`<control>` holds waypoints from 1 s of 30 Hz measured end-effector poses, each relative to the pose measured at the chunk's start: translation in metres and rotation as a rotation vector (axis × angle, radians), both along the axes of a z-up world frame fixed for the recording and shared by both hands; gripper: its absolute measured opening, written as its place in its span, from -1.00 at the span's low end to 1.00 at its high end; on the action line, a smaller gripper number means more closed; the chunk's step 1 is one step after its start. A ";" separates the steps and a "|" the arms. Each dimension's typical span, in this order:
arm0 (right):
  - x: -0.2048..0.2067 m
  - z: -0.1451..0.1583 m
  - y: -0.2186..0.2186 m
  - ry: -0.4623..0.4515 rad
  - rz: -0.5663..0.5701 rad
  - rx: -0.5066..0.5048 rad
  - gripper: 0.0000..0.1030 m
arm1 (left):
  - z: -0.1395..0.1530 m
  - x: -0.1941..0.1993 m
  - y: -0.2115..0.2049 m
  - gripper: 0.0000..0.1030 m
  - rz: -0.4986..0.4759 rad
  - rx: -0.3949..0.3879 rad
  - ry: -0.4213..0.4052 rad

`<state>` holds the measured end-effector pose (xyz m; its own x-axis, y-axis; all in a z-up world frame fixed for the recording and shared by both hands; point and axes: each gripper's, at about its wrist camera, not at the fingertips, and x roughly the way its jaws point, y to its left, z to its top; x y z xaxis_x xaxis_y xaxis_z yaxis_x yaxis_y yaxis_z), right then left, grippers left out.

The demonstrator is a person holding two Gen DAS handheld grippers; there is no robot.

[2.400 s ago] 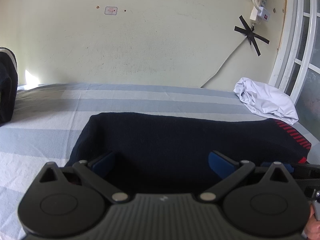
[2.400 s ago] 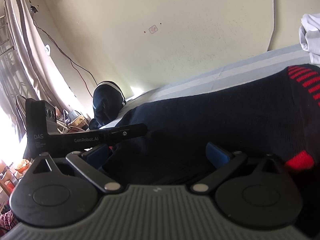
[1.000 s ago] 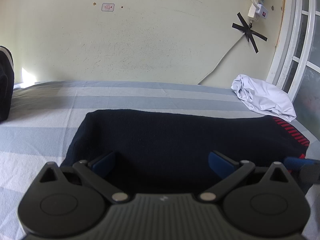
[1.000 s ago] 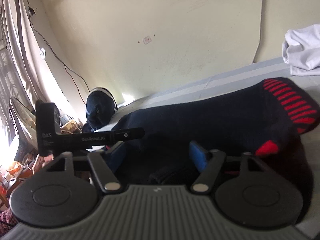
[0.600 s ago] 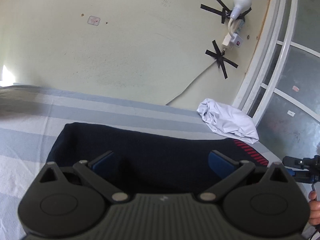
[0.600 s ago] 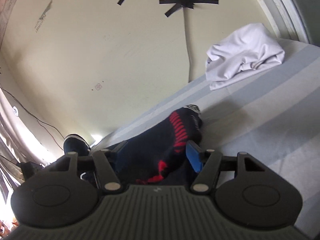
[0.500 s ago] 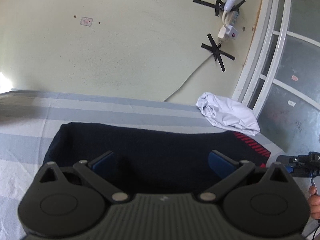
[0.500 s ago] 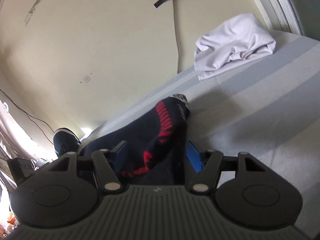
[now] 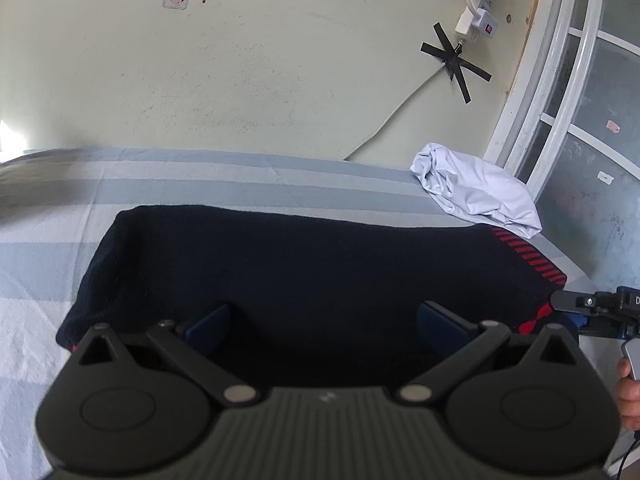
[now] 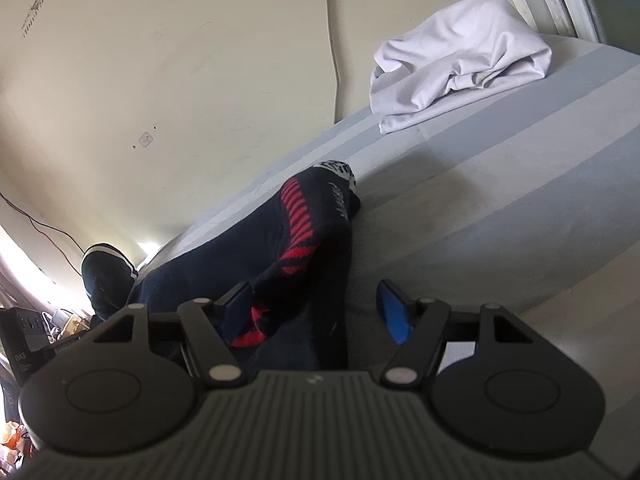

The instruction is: Fold small clothes

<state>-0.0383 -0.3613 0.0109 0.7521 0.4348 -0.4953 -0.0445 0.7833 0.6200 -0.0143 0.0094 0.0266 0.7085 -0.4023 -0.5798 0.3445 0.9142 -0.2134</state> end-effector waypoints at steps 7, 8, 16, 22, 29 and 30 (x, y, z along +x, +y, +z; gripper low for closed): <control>0.007 0.002 0.018 -0.002 0.033 -0.013 0.38 | 0.001 0.000 -0.002 1.00 0.001 0.015 -0.001; 0.008 0.002 0.020 -0.007 0.032 -0.021 0.39 | 0.001 -0.001 -0.001 1.00 0.001 0.018 -0.002; 0.012 -0.002 0.017 -0.009 0.003 0.040 0.38 | 0.002 -0.002 -0.004 1.00 0.004 0.028 -0.003; 0.012 -0.003 0.017 0.005 -0.004 0.046 -0.03 | 0.003 -0.002 -0.004 1.00 0.004 0.029 -0.003; 0.014 0.005 0.016 0.020 0.031 0.163 -0.54 | 0.004 -0.002 -0.001 1.00 0.008 0.009 -0.003; 0.014 0.011 0.019 0.004 0.043 0.167 -0.55 | 0.004 -0.002 0.001 1.00 0.009 0.003 -0.004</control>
